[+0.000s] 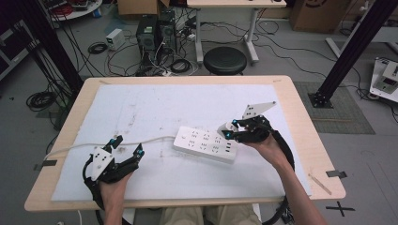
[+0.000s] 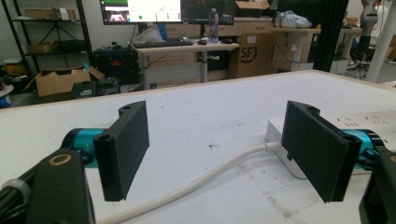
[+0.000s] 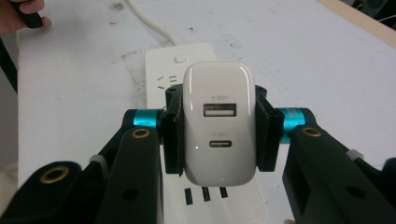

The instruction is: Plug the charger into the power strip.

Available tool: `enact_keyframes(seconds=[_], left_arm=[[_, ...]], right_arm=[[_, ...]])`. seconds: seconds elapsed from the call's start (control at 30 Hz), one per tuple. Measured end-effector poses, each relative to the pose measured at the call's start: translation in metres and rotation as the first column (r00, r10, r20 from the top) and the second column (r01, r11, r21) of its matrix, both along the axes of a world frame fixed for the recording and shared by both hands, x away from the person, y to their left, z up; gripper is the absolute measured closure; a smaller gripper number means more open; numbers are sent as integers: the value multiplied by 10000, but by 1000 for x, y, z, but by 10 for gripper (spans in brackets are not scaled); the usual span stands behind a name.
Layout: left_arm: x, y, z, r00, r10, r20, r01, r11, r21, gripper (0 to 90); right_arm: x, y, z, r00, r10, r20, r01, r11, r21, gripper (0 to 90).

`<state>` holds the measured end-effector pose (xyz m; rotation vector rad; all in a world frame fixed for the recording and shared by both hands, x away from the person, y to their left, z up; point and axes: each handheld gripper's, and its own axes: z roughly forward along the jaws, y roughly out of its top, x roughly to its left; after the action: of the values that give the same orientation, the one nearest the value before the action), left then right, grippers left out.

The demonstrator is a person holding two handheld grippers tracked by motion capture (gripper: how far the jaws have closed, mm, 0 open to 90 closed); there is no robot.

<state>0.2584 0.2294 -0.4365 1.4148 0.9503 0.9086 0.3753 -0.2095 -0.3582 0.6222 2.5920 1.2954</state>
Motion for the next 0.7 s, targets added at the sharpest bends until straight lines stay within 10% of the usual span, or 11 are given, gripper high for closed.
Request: enact_keyframes(seconds=[0.37,0.7], left_arm=[[-4,5,-1,9999,112,-3,-112,9999,-51,238],[-7,7,-2,9997,229,-44,-229,9997,-52,241]], right_arm=[[23,18,3,9950,700,-716,-781,9900,-1178,635],[41,35,0,9821,1286,-1374,-1615,9508,-2642,634]])
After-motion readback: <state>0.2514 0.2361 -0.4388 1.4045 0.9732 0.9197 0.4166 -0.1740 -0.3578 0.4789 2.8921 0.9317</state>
